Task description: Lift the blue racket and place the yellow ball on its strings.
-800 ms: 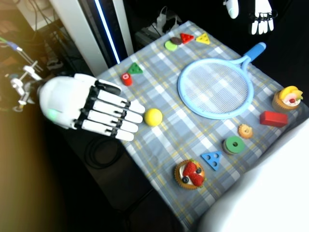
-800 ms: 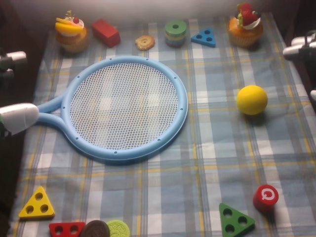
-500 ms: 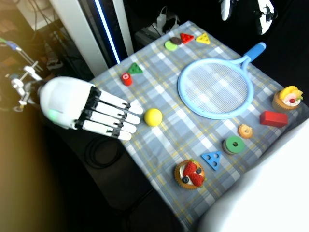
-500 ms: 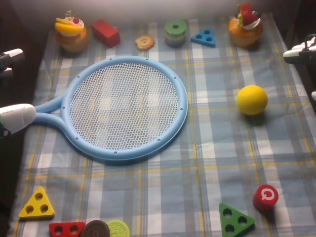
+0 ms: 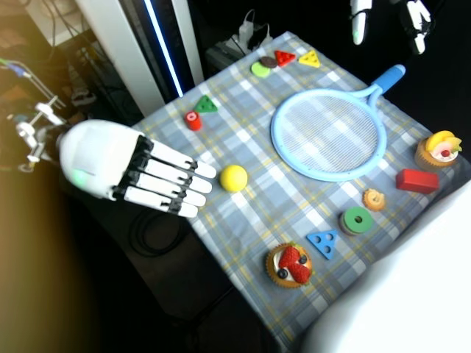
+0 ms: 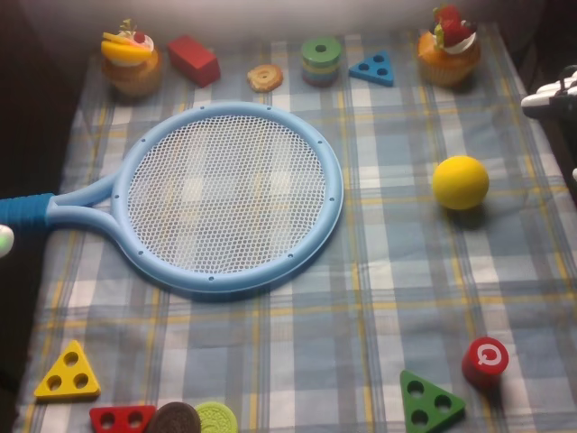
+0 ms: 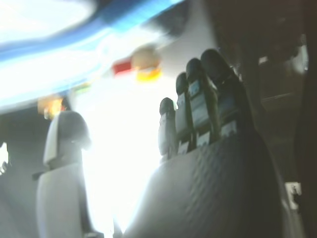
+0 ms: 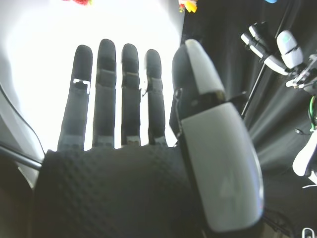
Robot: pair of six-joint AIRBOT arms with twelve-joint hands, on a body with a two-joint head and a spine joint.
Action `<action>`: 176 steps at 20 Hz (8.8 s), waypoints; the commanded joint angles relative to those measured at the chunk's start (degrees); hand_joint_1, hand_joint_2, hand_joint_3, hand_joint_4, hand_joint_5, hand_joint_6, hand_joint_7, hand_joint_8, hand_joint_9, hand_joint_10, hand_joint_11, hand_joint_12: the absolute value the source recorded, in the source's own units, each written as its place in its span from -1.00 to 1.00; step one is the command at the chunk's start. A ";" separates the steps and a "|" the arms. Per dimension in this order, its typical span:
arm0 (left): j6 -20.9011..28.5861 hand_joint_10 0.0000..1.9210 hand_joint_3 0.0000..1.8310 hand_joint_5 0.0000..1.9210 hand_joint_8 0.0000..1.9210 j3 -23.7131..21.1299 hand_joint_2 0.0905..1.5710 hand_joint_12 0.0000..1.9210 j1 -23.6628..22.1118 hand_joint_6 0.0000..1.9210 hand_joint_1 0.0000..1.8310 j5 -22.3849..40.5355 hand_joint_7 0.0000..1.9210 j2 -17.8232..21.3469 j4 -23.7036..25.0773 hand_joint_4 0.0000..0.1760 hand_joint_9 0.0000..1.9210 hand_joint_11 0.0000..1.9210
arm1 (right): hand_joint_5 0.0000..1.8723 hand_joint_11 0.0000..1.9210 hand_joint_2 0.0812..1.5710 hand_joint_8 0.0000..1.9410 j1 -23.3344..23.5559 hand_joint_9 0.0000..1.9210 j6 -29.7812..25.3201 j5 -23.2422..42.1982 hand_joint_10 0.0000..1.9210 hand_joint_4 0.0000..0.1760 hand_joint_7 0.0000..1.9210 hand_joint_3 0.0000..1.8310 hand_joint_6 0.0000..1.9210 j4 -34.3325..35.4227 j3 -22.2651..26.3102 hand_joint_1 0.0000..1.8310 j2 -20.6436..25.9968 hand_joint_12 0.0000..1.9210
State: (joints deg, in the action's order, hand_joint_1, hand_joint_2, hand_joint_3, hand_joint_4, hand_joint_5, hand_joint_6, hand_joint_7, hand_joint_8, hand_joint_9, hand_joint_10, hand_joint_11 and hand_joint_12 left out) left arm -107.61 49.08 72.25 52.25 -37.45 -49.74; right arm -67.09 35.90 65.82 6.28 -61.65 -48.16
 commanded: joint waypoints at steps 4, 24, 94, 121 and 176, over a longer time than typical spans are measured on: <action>-1.29 -1.00 -1.00 -0.89 -1.00 4.35 0.20 -0.31 -1.53 -1.00 -0.26 0.22 -0.81 -2.40 -3.62 1.00 -0.79 -1.00 | -0.37 -0.72 0.63 -1.00 0.17 -0.40 -0.24 5.87 -1.00 -1.00 -0.35 -0.99 -1.00 0.51 -0.54 0.06 -0.05 -0.32; -14.58 -1.00 -1.00 -0.85 -1.00 13.05 0.14 -0.54 -8.11 -1.00 0.04 -14.86 -0.79 -9.19 -9.74 1.00 -0.84 -1.00 | -0.34 -0.57 0.60 -1.00 1.46 -0.27 -0.53 2.10 -0.99 -1.00 -0.32 -1.00 -1.00 -3.33 -1.10 0.04 -0.60 -0.12; 0.30 1.00 -1.00 -0.05 1.00 -6.21 0.54 1.00 -7.48 1.00 0.76 8.05 0.46 1.86 16.02 0.98 0.72 0.50 | -0.01 -0.36 0.45 0.22 18.46 -0.16 -3.01 -13.19 0.44 -1.00 -0.17 -1.00 0.09 -13.35 -11.24 0.48 -9.54 0.58; -8.35 1.00 -1.00 -0.07 1.00 -1.16 0.58 0.99 -16.06 1.00 0.74 0.28 0.44 -5.02 16.52 1.00 0.73 0.60 | -0.45 -0.91 0.32 -1.00 32.19 -0.56 -12.52 -9.20 -1.00 -0.51 -0.60 -1.00 -1.00 -34.88 -9.65 0.44 -9.75 0.09; 49.54 -1.00 -1.00 -1.00 -1.00 1.37 0.00 -1.00 -6.40 -1.00 -0.15 23.30 -1.00 3.76 29.29 0.93 -1.00 -1.00 | -0.35 -0.88 0.60 -1.00 17.87 -0.48 -2.77 9.79 -1.00 -1.00 -0.41 -1.00 -1.00 -10.99 -3.24 0.11 -2.19 -0.17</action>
State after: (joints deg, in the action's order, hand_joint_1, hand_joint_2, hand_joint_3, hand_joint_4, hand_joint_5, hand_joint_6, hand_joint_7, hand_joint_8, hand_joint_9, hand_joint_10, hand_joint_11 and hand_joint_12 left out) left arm -56.71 50.81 66.72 66.13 -34.00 -19.00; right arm -50.15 33.34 67.07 -5.85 -64.86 -50.19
